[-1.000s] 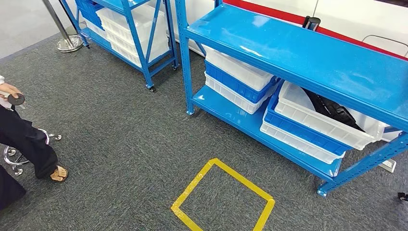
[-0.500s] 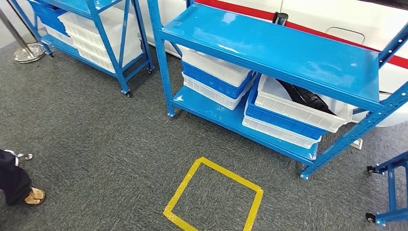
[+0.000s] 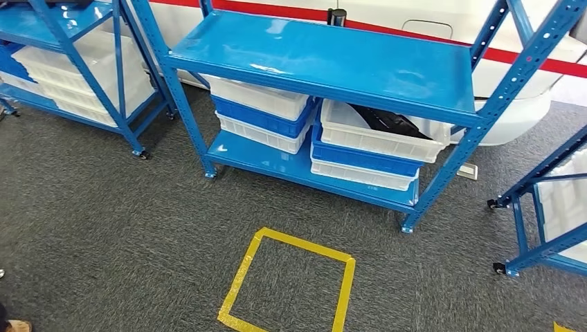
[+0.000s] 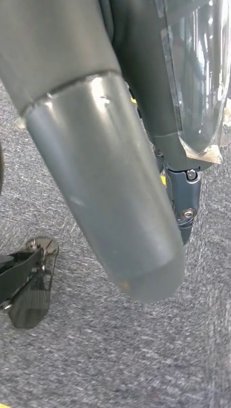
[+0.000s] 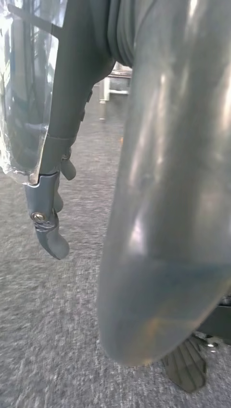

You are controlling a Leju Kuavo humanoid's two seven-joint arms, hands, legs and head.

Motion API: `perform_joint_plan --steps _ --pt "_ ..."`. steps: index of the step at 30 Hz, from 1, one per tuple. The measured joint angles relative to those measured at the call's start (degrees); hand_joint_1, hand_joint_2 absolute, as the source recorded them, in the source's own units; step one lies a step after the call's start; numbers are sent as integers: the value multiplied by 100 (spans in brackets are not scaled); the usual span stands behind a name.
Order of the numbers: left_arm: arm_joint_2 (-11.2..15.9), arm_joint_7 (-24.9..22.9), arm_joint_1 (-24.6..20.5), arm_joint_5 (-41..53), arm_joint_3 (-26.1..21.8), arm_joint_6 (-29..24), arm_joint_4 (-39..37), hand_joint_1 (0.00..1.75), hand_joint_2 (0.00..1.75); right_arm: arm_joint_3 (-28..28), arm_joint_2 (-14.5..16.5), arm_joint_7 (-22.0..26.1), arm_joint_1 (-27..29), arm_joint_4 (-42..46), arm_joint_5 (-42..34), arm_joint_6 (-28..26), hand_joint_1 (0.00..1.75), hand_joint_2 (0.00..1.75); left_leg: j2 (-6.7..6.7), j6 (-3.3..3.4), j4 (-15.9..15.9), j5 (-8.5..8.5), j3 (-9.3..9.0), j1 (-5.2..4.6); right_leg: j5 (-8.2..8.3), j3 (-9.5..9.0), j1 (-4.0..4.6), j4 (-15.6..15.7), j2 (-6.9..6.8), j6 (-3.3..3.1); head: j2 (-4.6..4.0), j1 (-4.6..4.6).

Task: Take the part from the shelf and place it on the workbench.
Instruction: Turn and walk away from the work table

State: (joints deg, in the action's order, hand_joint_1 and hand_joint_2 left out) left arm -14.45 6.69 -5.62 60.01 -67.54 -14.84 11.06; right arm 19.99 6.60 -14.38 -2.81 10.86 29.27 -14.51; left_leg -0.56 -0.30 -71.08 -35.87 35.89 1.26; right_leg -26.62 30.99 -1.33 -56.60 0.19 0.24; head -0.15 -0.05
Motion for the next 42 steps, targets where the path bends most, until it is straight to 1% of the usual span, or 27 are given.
perform_joint_plan --steps 1,2,4,6,8,9,10,11,13,15,16,17,18,19,21,23,25,26,28,29,31,32,33,35,37,39,42 --pt "1 -1 7 1 0 1 0 0 0 6 6 4 6 0 -3 0 0 0 43 -7 -256 -70 133 0 -1 -1 6 -2 83 -1 0 -1" --pt "2 -2 10 1 0 2 0 0 0 10 11 7 14 0 -5 0 0 0 53 -8 -287 -9 165 2 -2 -8 9 -5 155 0 0 -2" --pt "7 -3 11 3 0 1 0 0 0 18 16 14 22 0 -9 2 0 0 129 3 318 416 -82 21 -4 -28 6 -14 309 5 0 -3" --pt "15 -3 9 7 1 -1 0 0 0 24 21 21 8 0 -11 2 0 0 322 16 1034 729 -382 40 -17 -13 33 -41 443 40 0 -2" --pt "21 -4 4 9 2 -2 0 0 0 28 22 24 6 0 -11 0 0 0 397 57 1253 759 -462 17 -17 51 60 -46 535 107 0 0" --pt "17 -6 -2 10 2 -3 0 0 0 32 22 24 15 0 -11 -1 0 0 345 99 1261 770 -462 1 -11 81 56 -35 580 148 0 1" --pt "14 -8 -7 12 2 -3 0 0 0 35 21 24 28 0 -12 -2 0 0 295 147 1280 786 -467 -7 -13 105 49 -48 577 183 0 0" --pt "10 -9 -12 14 2 -3 0 0 0 38 21 24 35 0 -13 -4 0 0 242 202 1300 804 -471 -11 -58 150 44 -130 494 204 0 4" --pt "7 -9 -12 17 2 -4 0 0 0 42 24 24 25 0 -14 -7 0 0 112 284 1331 826 -472 -8 -316 392 38 -634 227 195 0 25" --pt "7 -9 -6 18 2 -5 0 0 0 42 29 25 7 0 -16 -7 0 0 -30 315 1330 819 -463 -24 -651 785 37 -1422 75 186 0 40" --pt "7 -9 -4 18 2 -5 0 0 0 42 30 27 10 0 -18 -7 0 0 -99 317 1329 815 -461 -29 -726 904 35 -1673 59 208 0 39" --pt "7 -8 -5 18 2 -6 0 0 0 43 30 30 19 0 -19 -7 0 0 -162 316 1328 810 -463 -31 -715 920 33 -1724 46 246 0 43" --pt "5 -8 -7 18 2 -6 0 0 0 43 28 33 29 0 -20 -7 0 0 -219 310 1328 804 -471 -29 -617 811 28 -1526 19 295 0 45" --pt "3 -7 -10 18 2 -6 0 0 0 44 25 37 35 0 -20 -7 0 0 -276 298 1327 795 -483 -26 -468 606 24 -1142 -48 340 0 49" --pt "-4 -5 -11 18 2 -5 -1 0 0 44 20 43 20 0 -20 -7 0 0 -374 245 1322 759 -518 -50 -197 212 41 -355 -320 341 0 58" --pt "-9 -3 -14 18 2 -5 -1 0 0 44 20 47 4 0 -20 -7 0 0 -469 171 1323 713 -569 -77 -95 89 77 -68 -450 244 0 55" --pt "-12 -2 -27 18 2 -5 -1 0 0 44 19 50 8 0 -20 -7 0 0 -544 97 1331 681 -622 -60 -69 78 67 -60 -324 142 0 47" --pt "-12 -2 -32 18 2 -5 0 0 0 45 17 50 12 0 -19 -7 0 0 -476 61 1285 631 -622 -43 -55 57 47 -48 -263 101 0 41" --pt "-9 1 -32 17 2 -6 0 0 0 45 18 53 12 0 -19 -8 0 0 -199 10 894 359 -470 -13 -20 11 -3 -28 -141 18 0 15" --pt "-5 2 -25 15 2 -7 0 0 0 46 21 55 12 0 -19 -8 0 0 -56 -2 534 156 -308 -10 -16 16 8 -29 -79 -4 0 1" --pt "1 1 -10 7 2 -7 0 0 0 46 26 60 13 0 -22 -12 0 0 45 -16 -150 -107 43 -9 -17 12 23 -32 62 -23 0 0" --pt "2 1 -5 3 2 -8 0 0 0 48 26 61 17 0 -16 -26 0 0 56 -17 -265 -78 127 -8 -19 6 28 -35 131 -23 0 -1" --pt "4 0 -3 -1 2 -9 0 0 0 48 25 61 21 0 5 -53 0 0 58 -14 -148 76 105 -5 -22 -4 29 -38 190 -26 0 0" --pt "11 0 -9 -2 2 -16 0 0 0 39 24 60 26 0 115 -113 0 0 82 7 562 530 -166 8 -34 -24 30 -48 282 -23 0 -3" --pt "18 -2 -25 2 2 -22 -1 0 0 22 20 51 24 0 237 -137 0 0 124 39 1134 781 -381 3 -55 -12 68 -69 344 9 0 -1" --pt "16 -11 -31 21 2 -24 -2 0 0 12 7 19 25 0 303 -139 0 0 142 65 1256 808 -405 -21 -82 38 123 -86 359 28 0 2" --pt "12 -31 -22 66 4 -25 -2 0 0 -6 -6 -61 26 0 366 -141 0 0 151 97 1262 821 -396 -69 -92 59 122 -77 335 31 0 5"
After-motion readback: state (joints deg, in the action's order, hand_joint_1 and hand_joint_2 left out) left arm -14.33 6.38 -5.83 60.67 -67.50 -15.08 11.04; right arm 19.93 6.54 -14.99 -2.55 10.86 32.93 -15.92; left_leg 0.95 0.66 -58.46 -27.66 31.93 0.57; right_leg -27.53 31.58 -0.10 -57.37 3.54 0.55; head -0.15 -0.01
